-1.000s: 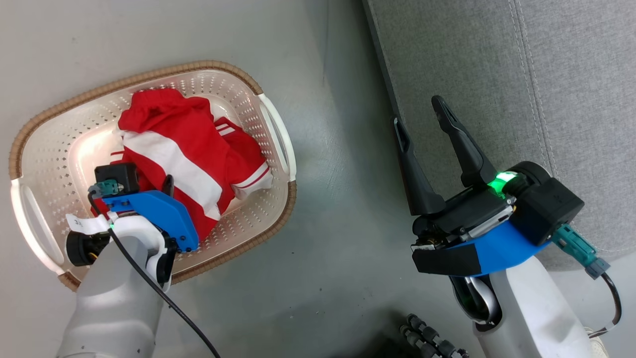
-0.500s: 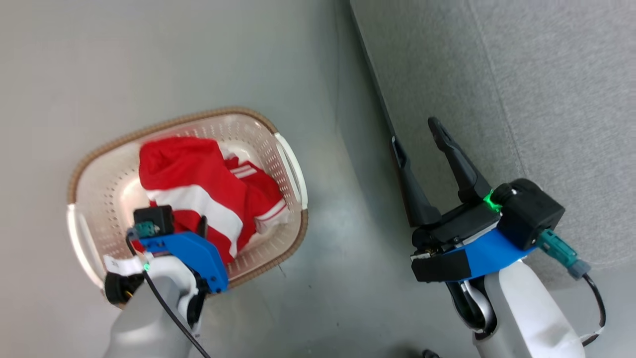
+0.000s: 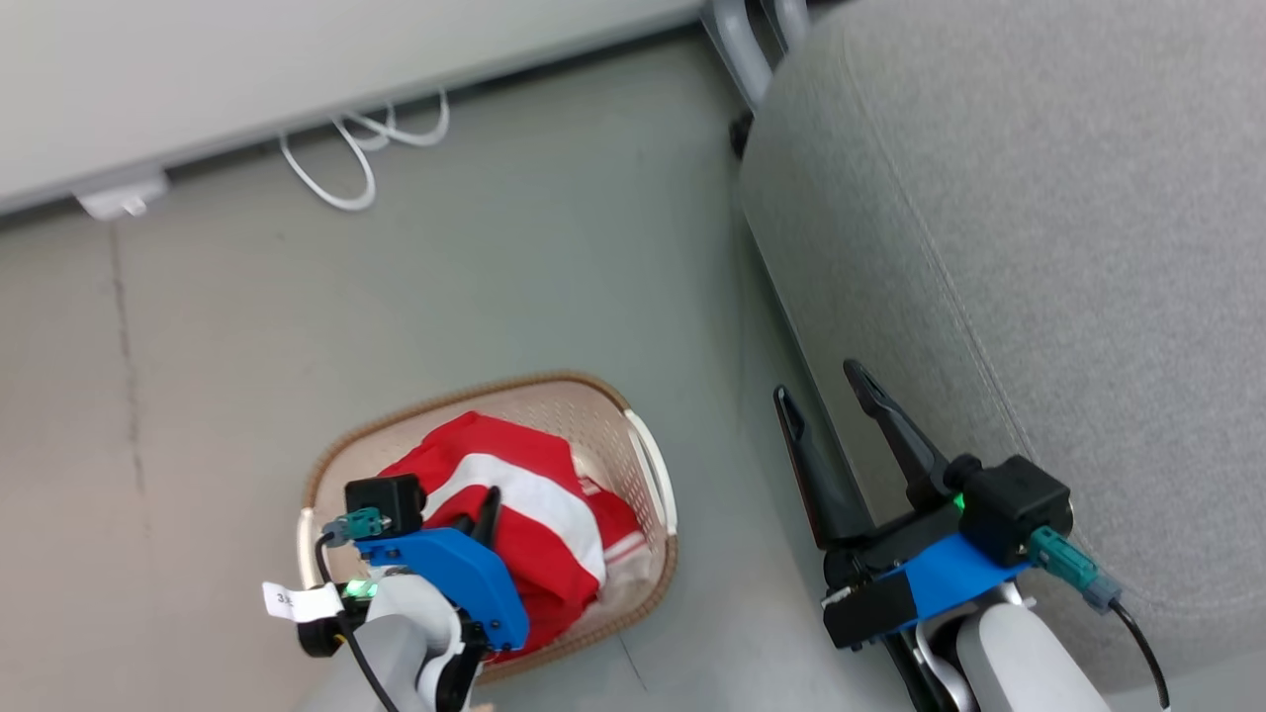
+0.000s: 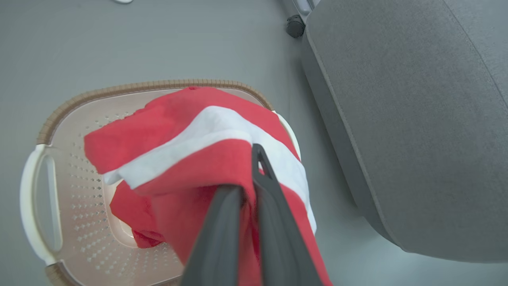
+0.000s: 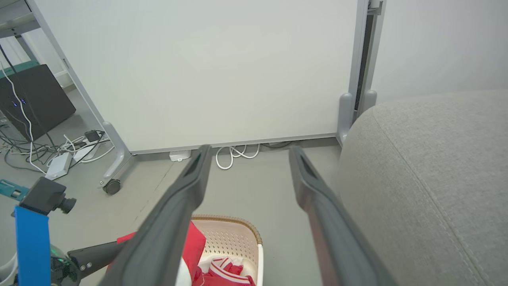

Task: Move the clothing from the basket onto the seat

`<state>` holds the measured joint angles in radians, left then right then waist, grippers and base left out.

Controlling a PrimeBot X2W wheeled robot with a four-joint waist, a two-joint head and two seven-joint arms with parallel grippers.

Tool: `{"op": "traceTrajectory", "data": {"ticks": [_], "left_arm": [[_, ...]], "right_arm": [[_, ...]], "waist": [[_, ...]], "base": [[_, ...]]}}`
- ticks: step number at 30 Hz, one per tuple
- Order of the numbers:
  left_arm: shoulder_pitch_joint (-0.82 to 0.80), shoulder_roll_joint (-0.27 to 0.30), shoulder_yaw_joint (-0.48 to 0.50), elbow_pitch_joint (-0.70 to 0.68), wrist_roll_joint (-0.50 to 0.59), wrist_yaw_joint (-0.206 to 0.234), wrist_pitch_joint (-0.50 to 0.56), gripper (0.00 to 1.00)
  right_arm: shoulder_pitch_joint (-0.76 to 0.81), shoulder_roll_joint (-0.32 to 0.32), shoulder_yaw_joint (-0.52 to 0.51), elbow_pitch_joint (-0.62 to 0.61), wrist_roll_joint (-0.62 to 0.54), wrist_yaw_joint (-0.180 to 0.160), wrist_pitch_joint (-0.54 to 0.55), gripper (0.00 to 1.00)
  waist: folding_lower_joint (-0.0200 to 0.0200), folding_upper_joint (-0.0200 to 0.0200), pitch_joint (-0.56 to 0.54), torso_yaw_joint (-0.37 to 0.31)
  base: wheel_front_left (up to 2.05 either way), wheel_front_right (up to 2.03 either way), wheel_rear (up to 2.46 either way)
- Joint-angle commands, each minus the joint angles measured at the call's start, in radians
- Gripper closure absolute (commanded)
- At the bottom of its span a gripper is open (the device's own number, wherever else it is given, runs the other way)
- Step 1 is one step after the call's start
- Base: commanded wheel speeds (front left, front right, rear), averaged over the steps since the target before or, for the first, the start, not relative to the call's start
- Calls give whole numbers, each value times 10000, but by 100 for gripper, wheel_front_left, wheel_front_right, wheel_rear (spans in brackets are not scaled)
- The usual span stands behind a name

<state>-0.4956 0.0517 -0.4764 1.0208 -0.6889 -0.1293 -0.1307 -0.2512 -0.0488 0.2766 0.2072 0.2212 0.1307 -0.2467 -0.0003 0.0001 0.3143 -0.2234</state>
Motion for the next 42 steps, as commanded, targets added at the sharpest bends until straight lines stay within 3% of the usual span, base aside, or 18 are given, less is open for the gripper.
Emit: {"op": "traceTrajectory", "data": {"ticks": [1, 12, 22, 42], "left_arm": [[125, -14, -226, -218, -164, -14, -68, 100], [-160, -10, -2165, -1428, -1068, -14, -32, 100], [-1028, -9, -3457, -2224, -1603, -14, -70, 100], [-2309, -8, -4625, -2408, -2101, 257, -606, 100]], "right_arm": [[224, -30, -45, 50, -15, 1, 50, 0], [1314, -28, -331, -75, -203, 3, 594, 0], [1829, -28, -417, -407, -216, 1, 933, 0], [1951, -28, -233, -569, -91, 1, 1106, 0]], "waist": [[3, -1, -945, 495], [3, -1, -2516, 1238], [3, -1, -3065, 1684], [3, -1, -3229, 1848]], "base": [[0, 0, 0], [0, 0, 0], [0, 0, 0], [0, 0, 0]]}}
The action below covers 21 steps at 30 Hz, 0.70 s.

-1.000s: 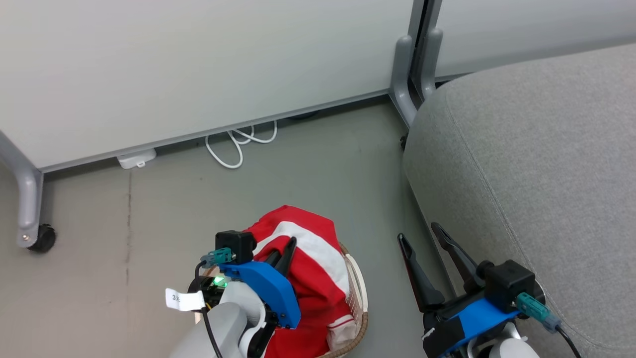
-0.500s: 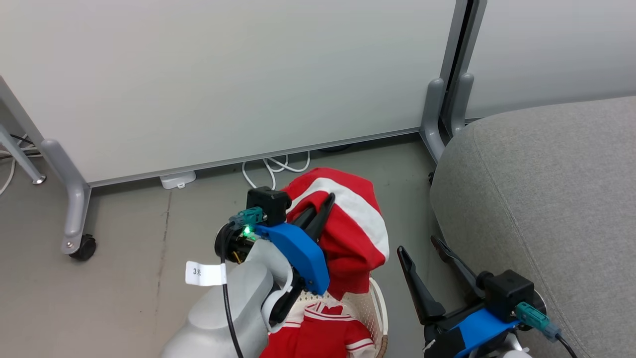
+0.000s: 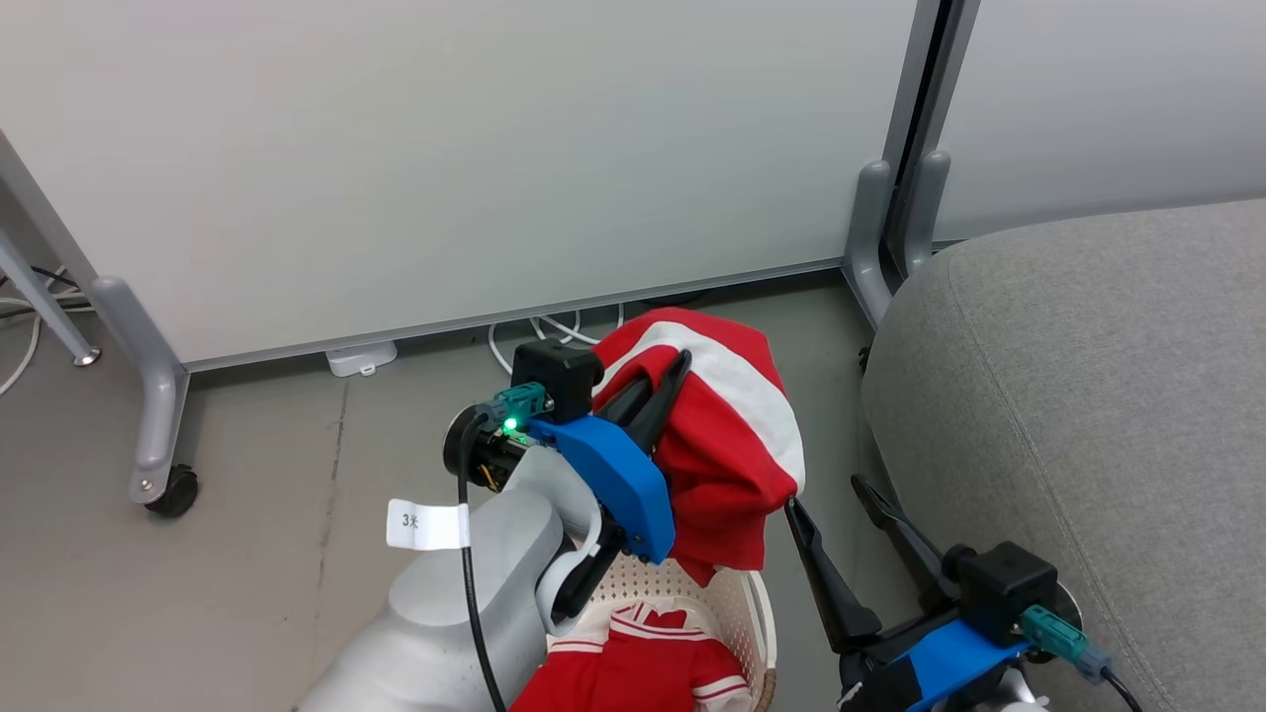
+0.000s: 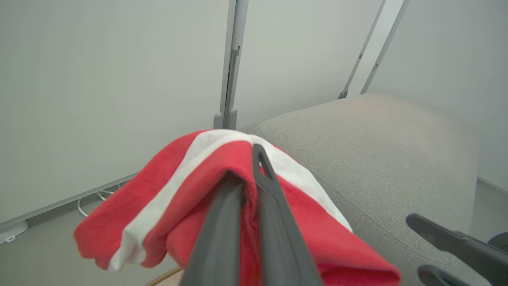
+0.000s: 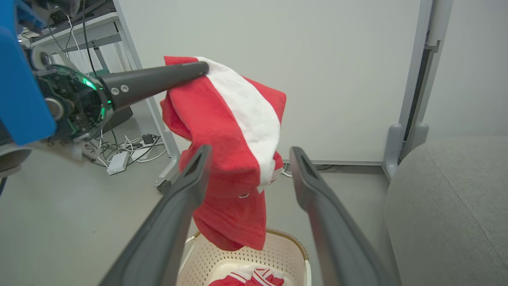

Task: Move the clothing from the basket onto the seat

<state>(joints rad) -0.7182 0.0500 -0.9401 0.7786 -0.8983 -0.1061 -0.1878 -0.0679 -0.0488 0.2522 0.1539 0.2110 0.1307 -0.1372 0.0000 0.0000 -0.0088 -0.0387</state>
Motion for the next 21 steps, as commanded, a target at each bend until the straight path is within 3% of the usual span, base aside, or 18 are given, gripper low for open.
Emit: {"op": "traceTrajectory", "data": {"ticks": [1, 14, 21], "left_arm": [[-86, 9, -32, 37, -39, 23, -35, 100], [-284, 7, -569, 277, -486, 59, -123, 100], [-389, 7, -869, 233, -663, 75, -195, 100]], "right_arm": [[125, -28, 20, -39, 22, 1, 16, 0], [-203, -30, 556, 33, 67, 1, 115, 0], [-828, -30, 975, 663, -4, 1, 279, 0]], "waist": [[0, 0, 11, 8], [0, 0, 54, 54], [0, 0, 78, 105]], "base": [[0, 0, 0], [0, 0, 0], [0, 0, 0]]}}
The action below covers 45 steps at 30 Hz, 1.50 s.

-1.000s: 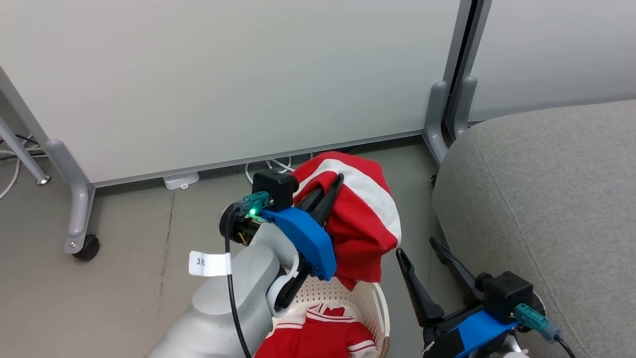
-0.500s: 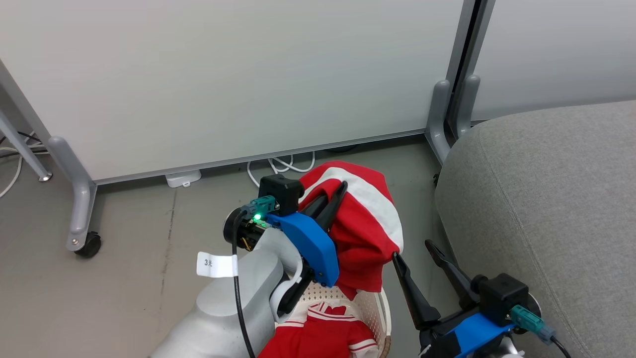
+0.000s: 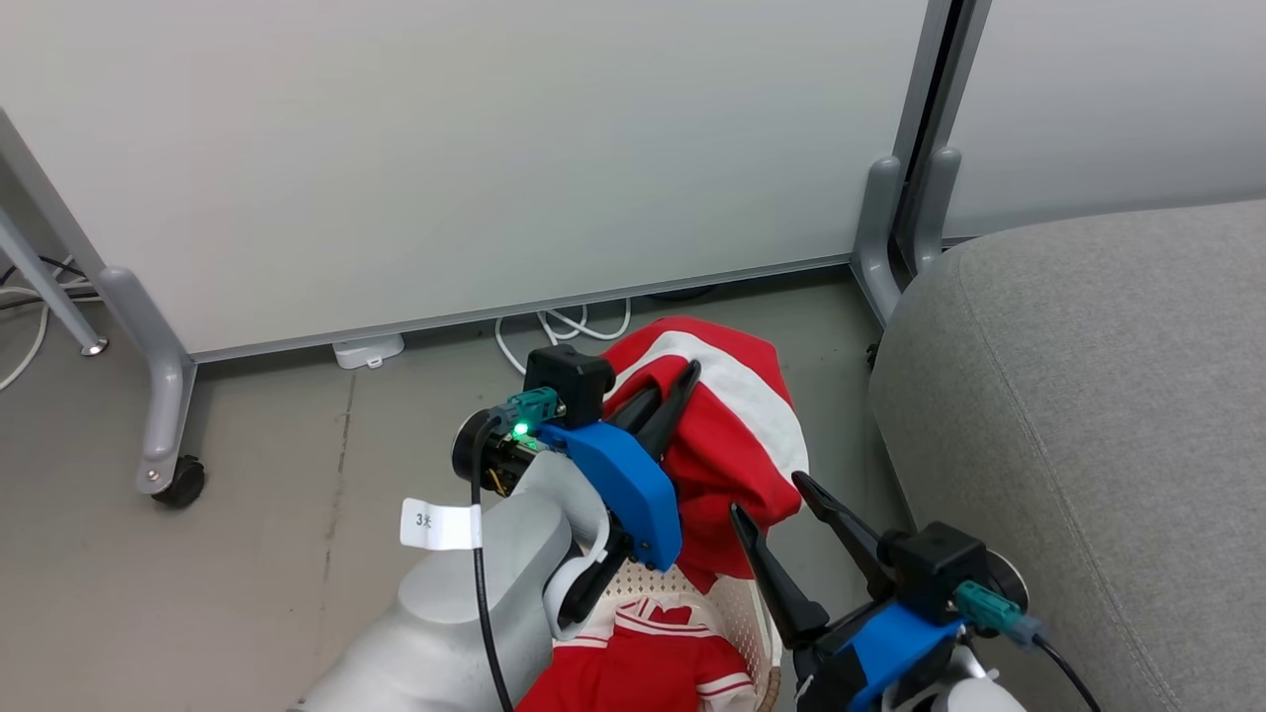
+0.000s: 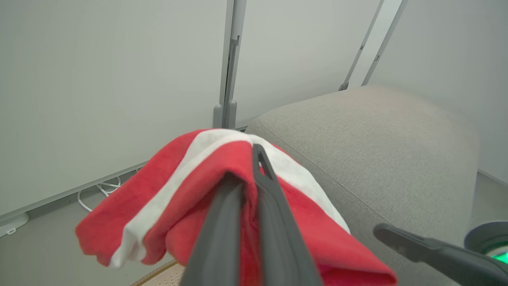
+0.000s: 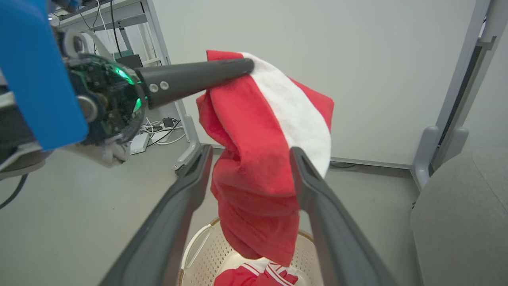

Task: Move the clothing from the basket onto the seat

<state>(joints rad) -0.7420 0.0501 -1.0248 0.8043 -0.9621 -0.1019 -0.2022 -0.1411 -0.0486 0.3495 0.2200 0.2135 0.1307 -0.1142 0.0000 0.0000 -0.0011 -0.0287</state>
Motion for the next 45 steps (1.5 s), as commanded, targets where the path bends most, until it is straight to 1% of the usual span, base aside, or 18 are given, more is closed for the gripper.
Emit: {"op": "traceTrajectory", "data": {"ticks": [1, 9, 15, 21, 22, 23, 24, 25, 30, 45], "left_arm": [[-166, 5, -68, -40, -54, 42, -53, 100], [-236, 5, -430, -200, -333, 86, -123, 100], [-291, 5, -707, -280, -505, 111, -152, 100], [-294, 3, -958, -328, -680, 113, -210, 100], [-304, 5, -999, -331, -705, 115, -208, 100], [-316, 5, -1038, -329, -740, 123, -216, 100], [-331, 3, -1071, -326, -761, 131, -224, 100], [-340, 5, -1094, -318, -772, 131, -239, 100], [-391, 6, -1224, -258, -863, 143, -308, 100], [-556, 6, -1474, -123, -1024, 150, -456, 100]], "right_arm": [[-207, -32, -18, 135, -85, 1, 75, 0], [-1048, -30, -68, 1390, -490, 1, 327, 0], [-1648, -30, 14, 2248, -364, 1, 176, 0], [-2150, -29, 375, 3038, -34, 1, 12, 0], [-2213, -30, 434, 3145, 50, 1, -26, 4], [-2283, -30, 482, 3249, 137, 1, -49, 42], [-2332, -30, 533, 3350, 265, 1, -89, 66], [-2359, -31, 590, 3429, 344, 1, -141, 99], [-2488, -31, 871, 3769, 667, 1, -321, 100], [-2756, -31, 1124, 4327, 1094, 1, -625, 100]], "waist": [[0, 0, 3, 22], [0, 0, 15, 143], [0, 0, -16, 229], [0, 0, -104, 279], [0, 0, -119, 283], [0, 0, -133, 285], [0, 0, -145, 287], [0, 0, -156, 285], [0, 0, -208, 250], [0, 0, -280, 161]], "base": [[0, 0, 0], [0, 0, 0], [0, 0, 0], [0, 0, 0], [0, 0, 0], [0, 0, 0], [0, 0, 0], [0, 0, 0], [0, 0, 0], [0, 0, 0]]}}
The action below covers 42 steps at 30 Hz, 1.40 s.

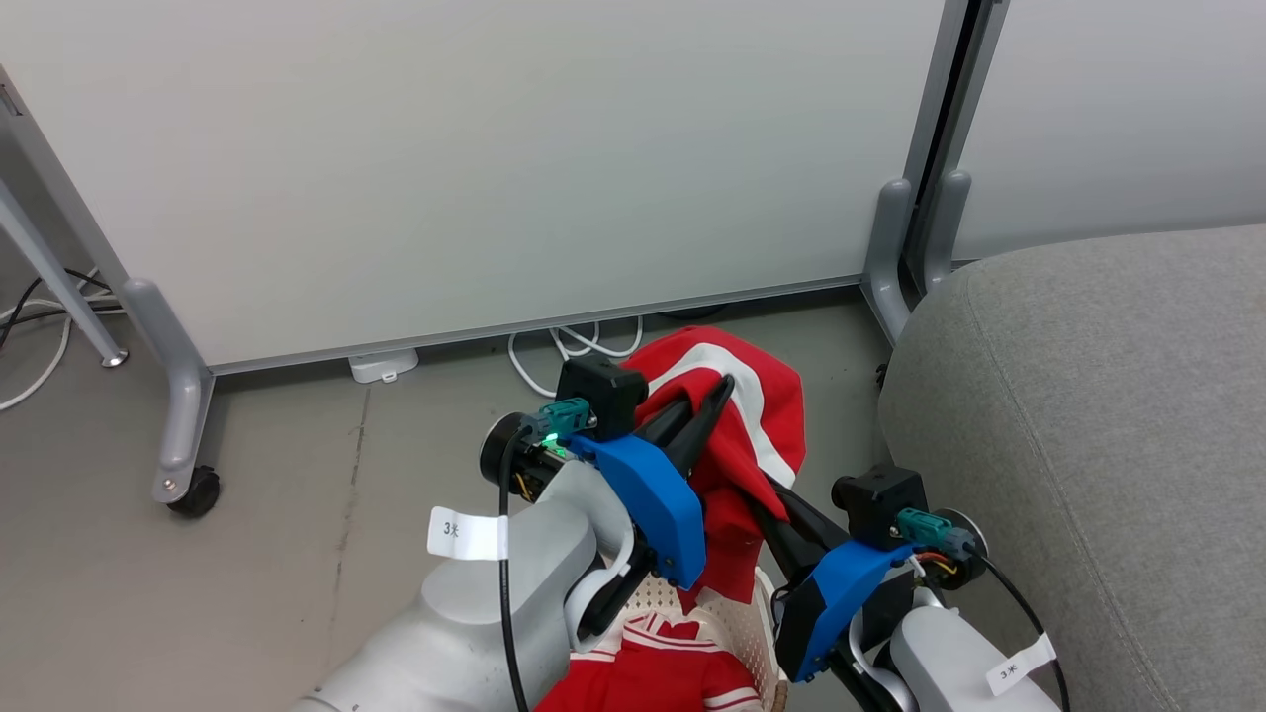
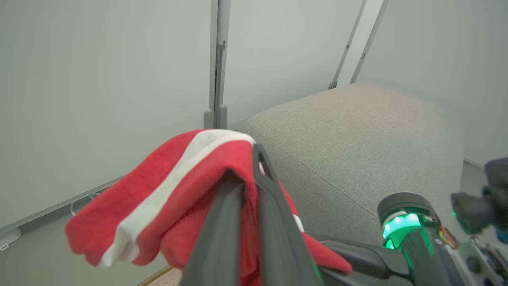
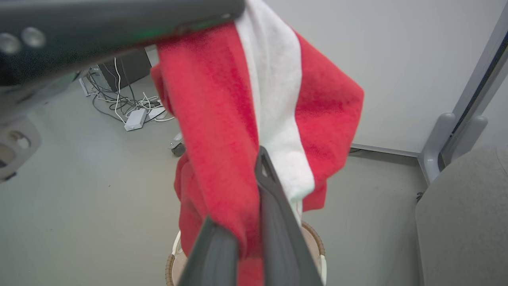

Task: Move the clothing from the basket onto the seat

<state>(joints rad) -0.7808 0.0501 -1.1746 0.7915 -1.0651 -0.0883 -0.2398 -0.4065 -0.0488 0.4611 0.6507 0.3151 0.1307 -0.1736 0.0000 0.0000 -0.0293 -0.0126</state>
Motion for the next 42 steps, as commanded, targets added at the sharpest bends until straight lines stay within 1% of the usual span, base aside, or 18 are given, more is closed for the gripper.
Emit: {"op": "traceTrajectory", "data": {"ticks": [1, 2, 3, 4, 5, 15, 20, 22, 26, 32, 35, 38, 42], "left_arm": [[-183, 5, 7, 15, -11, 13, -94, 100], [-195, 5, -9, 25, -32, 11, -98, 94], [-198, 5, -23, 30, -52, 10, -110, 67], [-206, 6, -41, 36, -66, 9, -106, 35], [-218, 6, -62, 45, -62, 20, -109, 0], [-195, 6, -108, 113, -144, 96, -187, 0], [83, 96, 250, 35, 223, 181, -258, 0], [248, 280, 718, -334, 646, 269, -265, 0], [1127, 701, 1704, -1330, 1808, 415, -264, 0], [2758, 1208, 3121, -2901, 3721, 168, -265, 0], [3452, 1315, 3783, -3609, 4581, -26, -266, 0], [4135, 1408, 4274, -4189, 5297, -235, -266, 0], [4932, 1435, 4940, -4800, 5804, -383, -268, 0]], "right_arm": [[-110, -29, 18, 40, 85, 1, -52, 100], [-129, -29, 30, 68, 84, 1, -55, 100], [-147, -29, 37, 91, 103, 1, -80, 100], [-159, -29, 39, 109, 108, 1, -98, 100], [-173, -29, 41, 133, 102, 1, -108, 100], [-262, -29, -20, 267, 159, 1, -257, 100], [-278, -27, -202, 341, 98, 1, -348, 100], [-286, -27, -312, 354, 34, 1, -385, 100], [-278, -27, -562, 357, -74, 1, -444, 100], [-270, -27, -965, 305, -243, 1, -503, 100], [-276, -27, -1127, 289, -336, 1, -530, 100], [-265, -27, -1217, 249, -389, 1, -529, 100], [-199, -27, -1306, 207, -415, 1, -536, 100]], "waist": [[0, 0, -1, -4], [0, 0, -2, -8], [0, 0, -4, -10], [0, 0, -4, -10], [0, 0, -6, -7], [0, 0, 15, -1], [0, 0, 20, 51], [0, 0, 52, 75], [0, 0, 128, 143], [0, 0, 224, 220], [0, 0, 261, 227], [0, 0, 289, 209], [0, 0, 297, 169]], "base": [[0, 0, 0], [0, 0, 0], [0, 0, 0], [0, 0, 0], [0, 0, 0], [0, 0, 0], [0, 0, 0], [0, 0, 0], [0, 0, 0], [0, 0, 0], [0, 0, 0], [0, 0, 0], [0, 0, 0]]}}
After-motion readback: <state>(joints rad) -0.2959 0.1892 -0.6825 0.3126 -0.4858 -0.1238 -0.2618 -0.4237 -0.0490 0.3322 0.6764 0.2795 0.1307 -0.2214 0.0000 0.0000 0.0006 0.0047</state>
